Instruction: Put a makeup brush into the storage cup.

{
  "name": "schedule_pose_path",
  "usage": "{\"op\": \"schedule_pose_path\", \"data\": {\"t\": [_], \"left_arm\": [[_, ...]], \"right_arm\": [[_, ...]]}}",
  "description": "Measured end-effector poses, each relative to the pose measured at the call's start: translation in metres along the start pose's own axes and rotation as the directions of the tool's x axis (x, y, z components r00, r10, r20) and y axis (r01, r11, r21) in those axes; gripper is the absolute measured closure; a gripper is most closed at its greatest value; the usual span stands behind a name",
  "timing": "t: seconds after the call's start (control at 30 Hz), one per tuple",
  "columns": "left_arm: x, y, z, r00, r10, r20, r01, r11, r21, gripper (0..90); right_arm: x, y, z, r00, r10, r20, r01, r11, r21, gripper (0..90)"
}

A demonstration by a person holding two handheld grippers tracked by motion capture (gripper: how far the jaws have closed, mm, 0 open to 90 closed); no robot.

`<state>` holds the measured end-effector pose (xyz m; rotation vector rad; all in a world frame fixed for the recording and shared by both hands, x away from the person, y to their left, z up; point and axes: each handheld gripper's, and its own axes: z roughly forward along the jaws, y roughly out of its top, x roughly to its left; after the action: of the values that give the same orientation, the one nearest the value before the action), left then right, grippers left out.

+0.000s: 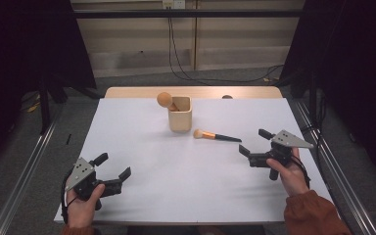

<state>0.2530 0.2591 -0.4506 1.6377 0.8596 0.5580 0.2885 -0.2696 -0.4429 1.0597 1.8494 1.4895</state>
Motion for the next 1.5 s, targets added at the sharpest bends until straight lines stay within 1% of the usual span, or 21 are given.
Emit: {"op": "schedule_pose_path", "data": {"t": [0.07, 0.13, 0.17, 0.23, 0.3, 0.37, 0.4, 0.47, 0.53, 0.6, 0.67, 0.77, 0.83, 0.97, 1.1, 1.2, 1.27, 1.33, 1.4, 1.47, 1.5], "left_arm": [[0.001, 0.000, 0.001, 1.0000, -0.004, -0.005, 0.004, 1.0000, -0.003, 3.0], [0.002, 0.000, 0.001, 1.0000, 0.000, -0.002, 0.000, 1.0000, -0.002, 3.0], [0.002, -0.001, 0.001, 1.0000, -0.006, -0.002, 0.006, 1.0000, -0.003, 2.9], [0.003, -0.002, 0.000, 1.0000, 0.004, 0.001, -0.004, 1.0000, 0.000, 3.0], [0.003, -0.002, 0.000, 1.0000, 0.000, -0.003, 0.000, 1.0000, 0.002, 2.9], [0.003, -0.002, -0.001, 1.0000, 0.005, -0.008, -0.005, 1.0000, 0.004, 2.9], [0.003, -0.002, -0.001, 0.9999, 0.004, -0.009, -0.004, 1.0000, 0.003, 2.9], [0.002, -0.002, -0.001, 1.0000, 0.003, -0.005, -0.003, 1.0000, 0.001, 2.9], [0.002, -0.002, -0.001, 1.0000, 0.005, -0.007, -0.005, 1.0000, -0.001, 2.9], [0.001, -0.003, -0.001, 1.0000, 0.002, -0.006, -0.002, 1.0000, -0.002, 2.9], [0.002, -0.003, -0.002, 1.0000, 0.002, -0.005, -0.002, 1.0000, 0.000, 2.9], [0.002, -0.003, -0.003, 1.0000, -0.002, -0.008, 0.002, 1.0000, -0.003, 2.9], [0.002, -0.003, -0.004, 1.0000, -0.002, -0.009, 0.002, 1.0000, -0.005, 2.9], [-0.001, -0.002, -0.006, 1.0000, 0.006, -0.005, -0.006, 1.0000, -0.006, 2.9], [-0.003, -0.002, -0.006, 0.9999, 0.010, -0.005, -0.010, 1.0000, -0.002, 2.9], [-0.003, -0.002, -0.005, 1.0000, 0.009, -0.004, -0.009, 1.0000, -0.003, 3.0], [-0.003, -0.002, -0.006, 1.0000, 0.005, -0.004, -0.005, 1.0000, -0.002, 2.9], [-0.003, -0.002, -0.006, 1.0000, 0.004, -0.004, -0.004, 1.0000, -0.006, 2.9], [-0.003, -0.003, -0.005, 1.0000, 0.005, -0.001, -0.005, 1.0000, -0.003, 2.9], [-0.003, -0.003, -0.005, 0.9999, 0.012, 0.003, -0.012, 0.9999, 0.001, 2.9], [-0.002, -0.003, -0.005, 0.9999, 0.012, 0.002, -0.012, 0.9999, 0.001, 2.9]], "right_arm": [[-0.001, 0.005, 0.008, 0.9999, 0.007, -0.008, -0.007, 1.000, -0.002, 0.7], [-0.001, 0.008, 0.016, 0.9999, -0.006, -0.014, 0.007, 1.000, 0.010, 0.8], [0.000, 0.010, 0.020, 0.9998, -0.008, -0.019, 0.008, 1.000, 0.017, 1.0], [0.000, 0.012, 0.026, 0.9996, 0.001, -0.027, -0.001, 1.000, 0.018, 1.3], [0.000, 0.014, 0.034, 0.9991, -0.016, -0.038, 0.017, 0.999, 0.039, 1.1], [-0.001, 0.017, 0.044, 0.9985, -0.013, -0.053, 0.016, 0.999, 0.040, 1.5], [-0.001, 0.019, 0.048, 0.9978, -0.017, -0.063, 0.021, 0.998, 0.058, 1.4], [-0.001, 0.021, 0.055, 0.9973, -0.031, -0.067, 0.035, 0.997, 0.070, 1.5], [0.000, 0.024, 0.061, 0.9963, -0.029, -0.082, 0.035, 0.997, 0.074, 1.5], [0.000, 0.026, 0.066, 0.9955, -0.041, -0.085, 0.049, 0.995, 0.084, 1.6], [0.000, 0.027, 0.070, 0.9945, -0.041, -0.096, 0.050, 0.995, 0.091, 1.6], [-0.002, 0.029, 0.076, 0.9934, -0.047, -0.104, 0.060, 0.991, 0.121, 1.6], [-0.004, 0.031, 0.080, 0.9929, -0.042, -0.111, 0.057, 0.989, 0.134, 1.2], [-0.006, 0.035, 0.087, 0.9929, -0.056, -0.105, 0.071, 0.987, 0.142, 1.3], [-0.008, 0.037, 0.095, 0.9917, -0.071, -0.107, 0.089, 0.981, 0.175, 1.4], [-0.008, 0.038, 0.100, 0.9885, -0.098, -0.115, 0.119, 0.973, 0.200, 1.4], [-0.009, 0.040, 0.103, 0.9863, -0.096, -0.135, 0.123, 0.969, 0.215, 1.3], [-0.009, 0.042, 0.107, 0.9835, -0.112, -0.142, 0.143, 0.962, 0.234, 1.3], [-0.009, 0.044, 0.110, 0.9812, -0.114, -0.156, 0.151, 0.956, 0.252, 1.4], [-0.010, 0.047, 0.114, 0.9773, -0.135, -0.164, 0.177, 0.944, 0.279, 2.3], [-0.010, 0.047, 0.117, 0.9772, -0.137, -0.163, 0.179, 0.942, 0.284, 2.5]]}}
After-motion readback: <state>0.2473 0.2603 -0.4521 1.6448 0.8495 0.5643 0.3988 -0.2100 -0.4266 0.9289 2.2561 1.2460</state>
